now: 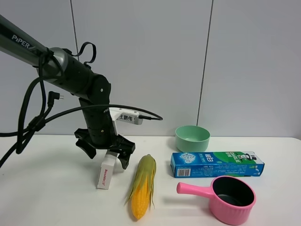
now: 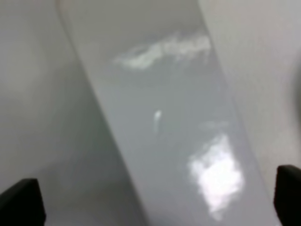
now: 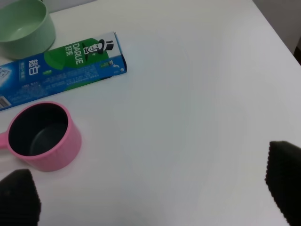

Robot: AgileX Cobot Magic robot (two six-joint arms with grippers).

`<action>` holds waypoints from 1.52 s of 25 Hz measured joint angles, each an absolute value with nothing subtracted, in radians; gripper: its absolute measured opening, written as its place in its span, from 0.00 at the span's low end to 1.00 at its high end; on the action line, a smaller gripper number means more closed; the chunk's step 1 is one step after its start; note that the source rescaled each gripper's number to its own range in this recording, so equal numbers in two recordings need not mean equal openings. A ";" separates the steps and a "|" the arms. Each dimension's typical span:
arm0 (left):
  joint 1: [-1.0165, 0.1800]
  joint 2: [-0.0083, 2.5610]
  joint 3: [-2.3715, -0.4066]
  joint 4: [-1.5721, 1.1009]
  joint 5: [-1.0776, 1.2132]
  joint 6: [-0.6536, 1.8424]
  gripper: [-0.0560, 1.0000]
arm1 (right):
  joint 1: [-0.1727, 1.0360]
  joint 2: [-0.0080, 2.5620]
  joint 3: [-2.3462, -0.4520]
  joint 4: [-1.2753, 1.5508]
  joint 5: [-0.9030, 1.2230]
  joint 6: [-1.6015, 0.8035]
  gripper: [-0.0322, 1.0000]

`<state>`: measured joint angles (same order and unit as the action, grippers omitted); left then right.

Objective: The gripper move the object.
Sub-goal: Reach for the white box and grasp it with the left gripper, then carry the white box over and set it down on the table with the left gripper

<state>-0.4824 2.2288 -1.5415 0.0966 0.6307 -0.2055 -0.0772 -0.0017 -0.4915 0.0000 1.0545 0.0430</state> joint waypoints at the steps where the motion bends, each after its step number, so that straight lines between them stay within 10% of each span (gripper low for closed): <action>1: -0.482 2.229 -1.541 0.097 0.626 -0.205 0.89 | -0.077 -0.002 -0.492 0.000 1.055 0.043 1.00; 9: -0.487 2.229 -1.542 0.114 0.628 -0.199 0.05 | -0.077 -0.002 -0.492 0.000 1.055 0.043 1.00; 38: -0.785 2.136 -2.118 -0.017 1.092 0.663 0.05 | -0.077 -0.002 -0.492 0.000 1.055 0.043 1.00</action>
<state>-0.7845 2.1356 -2.1182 -0.0168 1.0915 0.6634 -0.0772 -0.0017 -0.4915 0.0000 1.0545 0.0430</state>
